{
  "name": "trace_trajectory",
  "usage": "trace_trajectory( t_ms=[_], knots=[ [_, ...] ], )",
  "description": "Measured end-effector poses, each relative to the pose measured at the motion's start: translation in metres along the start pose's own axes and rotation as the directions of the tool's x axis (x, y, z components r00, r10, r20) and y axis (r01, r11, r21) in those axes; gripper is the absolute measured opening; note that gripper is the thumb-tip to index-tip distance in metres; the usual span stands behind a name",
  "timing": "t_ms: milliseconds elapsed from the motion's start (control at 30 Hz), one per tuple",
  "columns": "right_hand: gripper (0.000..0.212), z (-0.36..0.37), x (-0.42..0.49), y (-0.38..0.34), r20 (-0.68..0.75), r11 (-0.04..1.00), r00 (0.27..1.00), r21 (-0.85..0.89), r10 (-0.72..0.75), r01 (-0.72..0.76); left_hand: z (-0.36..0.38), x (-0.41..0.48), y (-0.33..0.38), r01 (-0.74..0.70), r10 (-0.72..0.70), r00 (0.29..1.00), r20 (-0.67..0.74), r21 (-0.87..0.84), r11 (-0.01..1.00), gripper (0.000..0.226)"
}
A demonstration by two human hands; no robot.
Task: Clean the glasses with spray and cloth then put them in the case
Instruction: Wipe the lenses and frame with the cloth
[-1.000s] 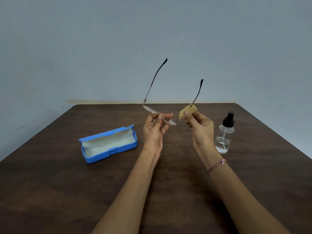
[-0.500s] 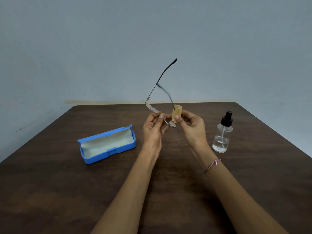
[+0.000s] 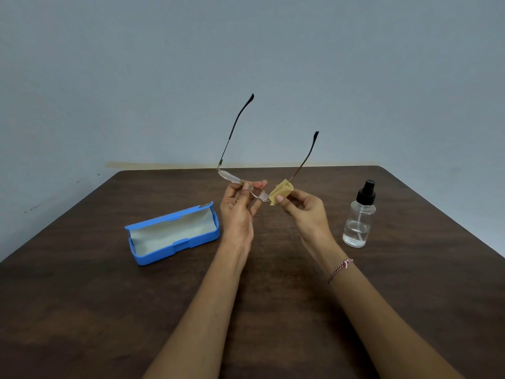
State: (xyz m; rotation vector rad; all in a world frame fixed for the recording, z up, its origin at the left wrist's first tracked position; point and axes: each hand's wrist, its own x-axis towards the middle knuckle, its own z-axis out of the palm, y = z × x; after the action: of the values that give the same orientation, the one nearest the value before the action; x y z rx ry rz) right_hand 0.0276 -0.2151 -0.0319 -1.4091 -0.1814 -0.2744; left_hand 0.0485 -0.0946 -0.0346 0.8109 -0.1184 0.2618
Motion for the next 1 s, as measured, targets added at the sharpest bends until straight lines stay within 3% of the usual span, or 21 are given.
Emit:
trace_trajectory(
  t_ms=[100, 233, 533, 667, 833, 1000],
  knots=[
    [0.016, -0.0018, 0.0012, -0.0017, -0.012, 1.0, 1.0, 0.017, 0.007, -0.007, 0.0002, -0.001, 0.0, -0.007, 0.007, 1.0, 0.001, 0.036, 0.999, 0.012],
    [0.017, -0.0049, 0.0044, -0.0056, -0.043, 0.979, 0.999, 0.204, 0.022, -0.013, 0.0021, -0.002, -0.0014, -0.031, 0.031, 0.999, -0.006, 0.076, 0.997, 0.012],
    [0.015, -0.0022, 0.0058, -0.0046, 0.069, 0.875, 0.996, 0.477, 0.059, -0.085, 0.0011, -0.0006, 0.0019, -0.026, 0.027, 0.999, -0.024, 0.023, 0.999, 0.012],
    [0.016, -0.0046, 0.0057, -0.0043, 0.06, 0.932, 0.998, 0.361, 0.015, -0.036, 0.0022, -0.0009, 0.001, -0.023, 0.023, 1.0, -0.003, 0.02, 1.0, 0.011],
    [0.017, -0.0022, 0.0022, 0.0003, -0.034, 0.994, 0.994, -0.014, -0.106, 0.106, 0.0021, -0.0003, 0.0008, -0.031, 0.031, 0.998, 0.057, -0.003, 1.0, 0.012],
    [0.018, -0.0004, 0.0015, -0.0052, -0.069, 0.993, 0.992, 0.036, -0.106, 0.109, 0.0029, 0.0006, 0.0023, -0.042, 0.041, 0.996, 0.085, 0.014, 0.999, 0.012]
  ],
)
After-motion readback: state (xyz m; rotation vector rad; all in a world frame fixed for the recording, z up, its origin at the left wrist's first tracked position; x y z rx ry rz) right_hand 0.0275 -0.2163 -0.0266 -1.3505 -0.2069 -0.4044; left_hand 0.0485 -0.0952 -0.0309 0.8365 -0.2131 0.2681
